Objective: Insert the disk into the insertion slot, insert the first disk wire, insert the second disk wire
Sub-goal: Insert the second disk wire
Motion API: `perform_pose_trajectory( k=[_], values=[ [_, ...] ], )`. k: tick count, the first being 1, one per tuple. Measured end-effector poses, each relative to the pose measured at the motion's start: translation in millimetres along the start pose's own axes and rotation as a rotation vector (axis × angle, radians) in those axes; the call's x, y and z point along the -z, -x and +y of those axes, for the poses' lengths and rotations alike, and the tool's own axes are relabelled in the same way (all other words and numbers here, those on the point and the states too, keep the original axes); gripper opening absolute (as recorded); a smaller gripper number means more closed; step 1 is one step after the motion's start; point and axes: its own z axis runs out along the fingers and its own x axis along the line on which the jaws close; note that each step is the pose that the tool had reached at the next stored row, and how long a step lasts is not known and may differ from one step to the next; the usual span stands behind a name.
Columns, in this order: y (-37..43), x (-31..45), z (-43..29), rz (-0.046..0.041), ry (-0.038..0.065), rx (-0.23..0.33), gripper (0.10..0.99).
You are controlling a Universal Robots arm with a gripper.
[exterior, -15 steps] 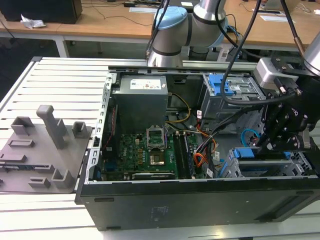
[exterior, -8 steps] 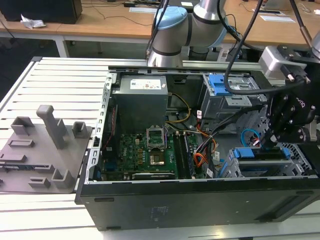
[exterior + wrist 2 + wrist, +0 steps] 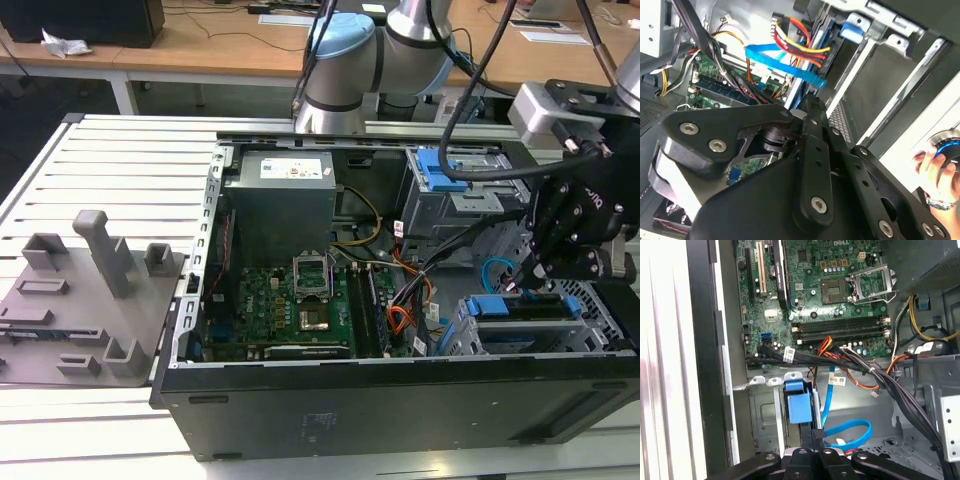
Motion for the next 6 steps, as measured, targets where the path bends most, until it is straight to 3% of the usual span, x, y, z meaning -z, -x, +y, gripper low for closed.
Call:
perform_pose_trajectory(
  k=[6],
  values=[
    [-0.1,0.0,1.0,-0.0003,0.0,0.002,0.106]
  ],
)
